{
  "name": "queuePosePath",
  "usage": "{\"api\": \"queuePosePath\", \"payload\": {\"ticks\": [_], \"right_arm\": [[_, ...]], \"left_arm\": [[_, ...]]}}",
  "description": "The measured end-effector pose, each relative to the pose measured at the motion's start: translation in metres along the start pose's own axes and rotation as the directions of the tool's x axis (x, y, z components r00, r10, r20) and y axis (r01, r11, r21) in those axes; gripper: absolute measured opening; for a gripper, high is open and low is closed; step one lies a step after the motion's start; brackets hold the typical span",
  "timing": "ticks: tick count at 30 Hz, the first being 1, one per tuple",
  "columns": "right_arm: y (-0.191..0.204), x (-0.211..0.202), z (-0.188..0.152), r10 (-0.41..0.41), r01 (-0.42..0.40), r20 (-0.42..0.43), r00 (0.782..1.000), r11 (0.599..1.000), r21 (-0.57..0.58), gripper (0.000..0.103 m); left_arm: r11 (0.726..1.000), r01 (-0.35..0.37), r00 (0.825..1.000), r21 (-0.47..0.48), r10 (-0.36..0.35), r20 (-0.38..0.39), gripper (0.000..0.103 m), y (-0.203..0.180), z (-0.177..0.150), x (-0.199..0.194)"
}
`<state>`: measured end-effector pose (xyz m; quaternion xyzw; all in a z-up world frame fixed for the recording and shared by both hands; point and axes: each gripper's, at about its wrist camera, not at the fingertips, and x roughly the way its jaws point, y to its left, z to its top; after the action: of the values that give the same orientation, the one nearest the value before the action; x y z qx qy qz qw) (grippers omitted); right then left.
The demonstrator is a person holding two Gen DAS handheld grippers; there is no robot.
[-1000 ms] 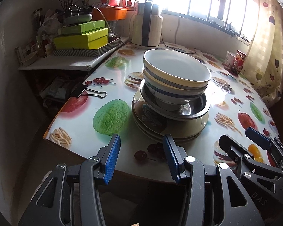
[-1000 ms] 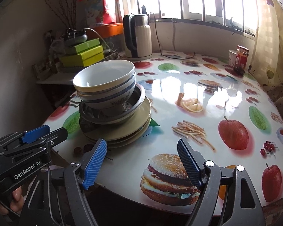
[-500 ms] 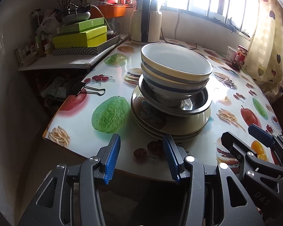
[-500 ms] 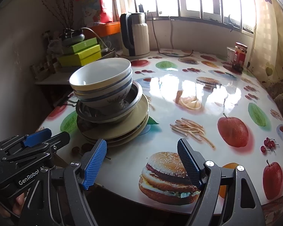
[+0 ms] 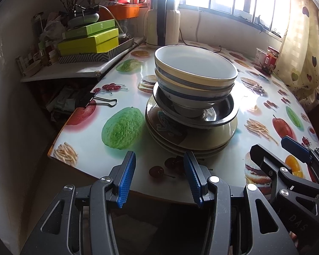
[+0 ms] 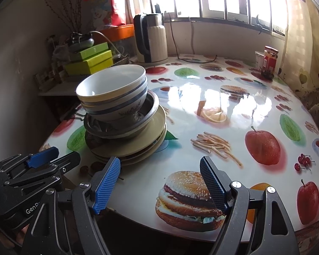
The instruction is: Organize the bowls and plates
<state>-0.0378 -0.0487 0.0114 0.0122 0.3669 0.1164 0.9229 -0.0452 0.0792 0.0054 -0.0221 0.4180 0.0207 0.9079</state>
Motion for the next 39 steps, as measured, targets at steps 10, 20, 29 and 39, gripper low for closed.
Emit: {"api": "queuePosePath", "payload": {"ticks": [10, 20, 29, 39], "right_arm": [[-0.0019, 0.0000, 0.0000, 0.002, -0.002, 0.000, 1.000, 1.000, 0.001, 0.078], [-0.0051, -0.0004, -0.0007, 0.002, -0.002, 0.000, 1.000, 1.000, 0.005, 0.078], [-0.0051, -0.0003, -0.0004, 0.002, -0.002, 0.000, 1.000, 1.000, 0.005, 0.078], [-0.0054, -0.0005, -0.0005, 0.003, -0.003, 0.000, 1.000, 1.000, 0.004, 0.078]], "left_arm": [[1.000, -0.006, 1.000, 0.018, 0.006, 0.003, 0.048, -0.0035, 0.0011, 0.0008], [1.000, -0.005, 1.000, 0.022, 0.005, -0.001, 0.048, -0.0047, 0.0017, 0.0010], [1.000, -0.005, 1.000, 0.022, 0.005, -0.001, 0.048, -0.0052, 0.0016, 0.0011], [1.000, -0.004, 1.000, 0.023, 0.004, -0.002, 0.048, -0.0054, 0.0013, 0.0012]]}}
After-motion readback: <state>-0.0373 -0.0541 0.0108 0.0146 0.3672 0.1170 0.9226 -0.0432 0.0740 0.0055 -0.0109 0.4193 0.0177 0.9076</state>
